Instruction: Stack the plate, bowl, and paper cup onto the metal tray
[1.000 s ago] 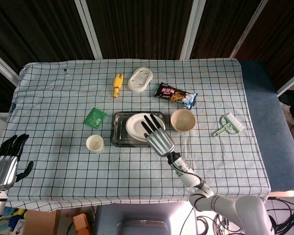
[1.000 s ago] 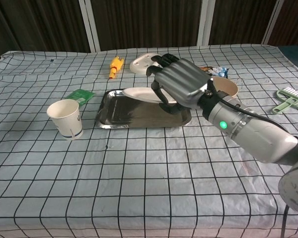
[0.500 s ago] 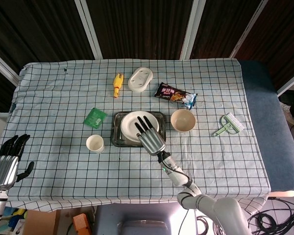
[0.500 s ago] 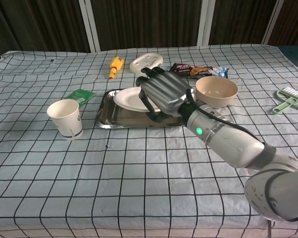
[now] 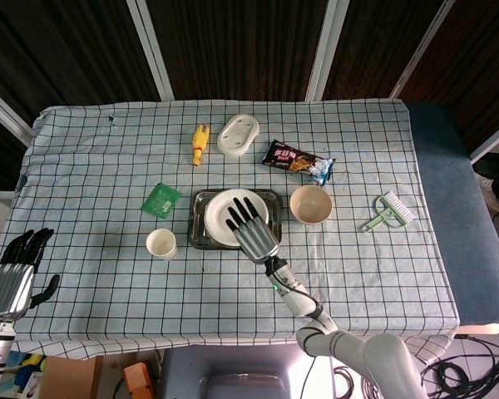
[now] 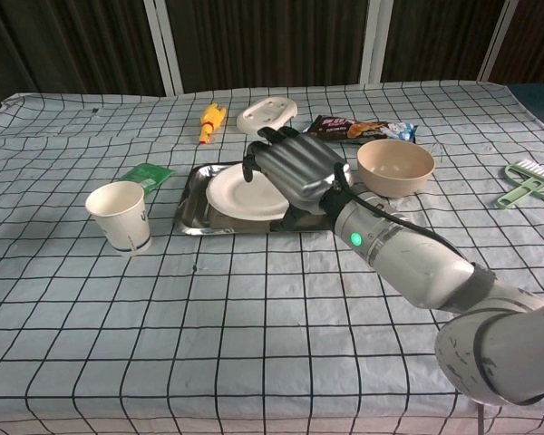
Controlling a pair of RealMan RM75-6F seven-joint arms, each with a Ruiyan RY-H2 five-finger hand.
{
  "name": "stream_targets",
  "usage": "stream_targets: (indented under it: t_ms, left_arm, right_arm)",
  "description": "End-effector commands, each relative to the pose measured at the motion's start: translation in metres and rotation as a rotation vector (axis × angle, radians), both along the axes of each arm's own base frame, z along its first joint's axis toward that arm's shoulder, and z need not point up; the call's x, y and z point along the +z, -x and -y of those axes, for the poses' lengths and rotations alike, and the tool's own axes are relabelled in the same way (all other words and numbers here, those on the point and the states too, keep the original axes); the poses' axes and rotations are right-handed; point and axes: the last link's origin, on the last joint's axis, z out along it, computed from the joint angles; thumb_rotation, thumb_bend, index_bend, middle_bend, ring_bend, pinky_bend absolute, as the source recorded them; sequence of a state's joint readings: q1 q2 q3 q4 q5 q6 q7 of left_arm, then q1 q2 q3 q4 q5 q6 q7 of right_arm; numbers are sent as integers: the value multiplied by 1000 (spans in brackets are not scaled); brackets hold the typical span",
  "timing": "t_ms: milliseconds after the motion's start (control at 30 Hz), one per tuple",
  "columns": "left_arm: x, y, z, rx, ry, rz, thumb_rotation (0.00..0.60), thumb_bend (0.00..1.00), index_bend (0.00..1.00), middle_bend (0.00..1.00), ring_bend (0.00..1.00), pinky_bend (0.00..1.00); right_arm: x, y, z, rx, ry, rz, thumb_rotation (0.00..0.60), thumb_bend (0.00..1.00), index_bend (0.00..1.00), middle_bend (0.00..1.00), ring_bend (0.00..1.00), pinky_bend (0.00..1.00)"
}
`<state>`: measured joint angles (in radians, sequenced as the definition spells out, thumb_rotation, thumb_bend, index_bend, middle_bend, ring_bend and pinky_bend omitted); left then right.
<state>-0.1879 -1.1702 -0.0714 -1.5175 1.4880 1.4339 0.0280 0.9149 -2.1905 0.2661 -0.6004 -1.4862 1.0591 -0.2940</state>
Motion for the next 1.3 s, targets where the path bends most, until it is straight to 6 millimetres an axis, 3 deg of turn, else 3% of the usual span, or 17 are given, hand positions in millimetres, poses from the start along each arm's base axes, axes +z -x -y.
stream_targets:
  t_ms: [33,200,367,833,933,1067,1300]
  left_arm:
    - [1,0,0,-1,-3,-2,600,360,0,84,52,128]
    - [1,1,-1,5,1,1,600,360,0,84,53,128]
    - [1,0,-2,-9,-3,4,600,360,0,67,53,128]
    - [1,0,-1,-9,-7,3,600,361,0,63,53,128]
    - [1,0,1,-10,-10,1,600,361,0,63,53,128]
    - [1,1,1,-4,-9,3,600,361,0,64,53,128]
    - [-2,0,-1,-1,-1,-7,600,361,0,64,53,128]
  right_arm:
    - [2,1,0,-1,0,-6,600,72,308,146,0,111]
    - [6,1,0,-16,-13,-21,600,16,230,103,0,109]
    - [13,-3,-1,-53,-70,-26,600,0,13,20,0,92]
    - [54,1,-19,-38,-89,50,600,0,24,11,0,85]
    - [73,14,-24,-1,-4,13,600,0,70,11,0,69]
    - [103,47,-25,-24,97,-58,600,0,90,11,0,54]
    - [123,116,-18,-163,114,-165,600,0,149,12,0,30]
